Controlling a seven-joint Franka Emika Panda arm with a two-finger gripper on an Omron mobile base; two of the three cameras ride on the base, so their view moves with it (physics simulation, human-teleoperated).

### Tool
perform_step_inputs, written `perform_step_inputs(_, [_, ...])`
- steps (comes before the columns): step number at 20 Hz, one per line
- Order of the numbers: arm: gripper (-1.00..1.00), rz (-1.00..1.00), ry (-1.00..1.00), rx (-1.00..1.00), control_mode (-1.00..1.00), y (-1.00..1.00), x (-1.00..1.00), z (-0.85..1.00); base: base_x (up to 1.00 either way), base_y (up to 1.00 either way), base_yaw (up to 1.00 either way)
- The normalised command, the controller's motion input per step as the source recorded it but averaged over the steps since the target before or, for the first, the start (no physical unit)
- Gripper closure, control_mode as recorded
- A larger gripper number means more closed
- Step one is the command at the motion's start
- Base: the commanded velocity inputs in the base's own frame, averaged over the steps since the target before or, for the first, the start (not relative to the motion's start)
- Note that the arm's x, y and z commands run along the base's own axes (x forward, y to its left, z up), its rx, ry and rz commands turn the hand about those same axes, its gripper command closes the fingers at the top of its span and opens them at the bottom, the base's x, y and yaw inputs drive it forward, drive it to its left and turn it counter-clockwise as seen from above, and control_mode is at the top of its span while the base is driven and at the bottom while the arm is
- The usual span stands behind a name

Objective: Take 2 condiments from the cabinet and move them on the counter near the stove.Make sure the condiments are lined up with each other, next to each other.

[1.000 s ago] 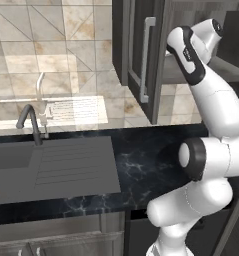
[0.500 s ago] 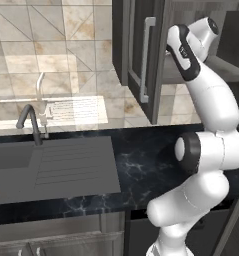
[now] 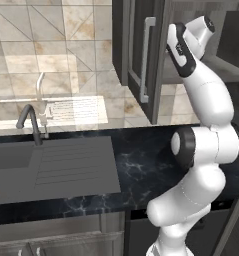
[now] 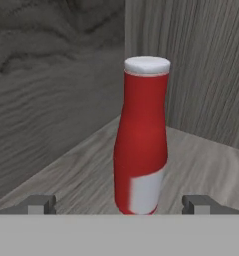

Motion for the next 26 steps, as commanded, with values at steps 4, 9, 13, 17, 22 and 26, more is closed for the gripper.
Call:
perform_step_inputs(4, [-1.0,0.0,0.0,0.0,-1.0,0.0,0.14,0.0,0.0,0.0,0.0])
perform_step_inputs(9, [-1.0,0.0,0.0,0.0,-1.0,0.0,0.13,-0.03,0.0,0.0,0.0])
perform_step_inputs(13, [-1.0,0.0,0.01,0.0,-1.0,0.0,0.14,-0.03,0.0,0.0,0.0])
perform_step_inputs(17, [-1.0,0.0,0.0,0.0,-1.0,0.0,0.06,-0.01,0.0,0.0,0.0])
perform_step_inputs(22, [-1.0,0.0,0.0,0.0,-1.0,0.01,0.05,-0.02,0.0,0.0,0.0])
perform_step_inputs(26, [-1.0,0.0,0.02,0.0,-1.0,0.01,0.08,0.0,0.0,0.0,0.0])
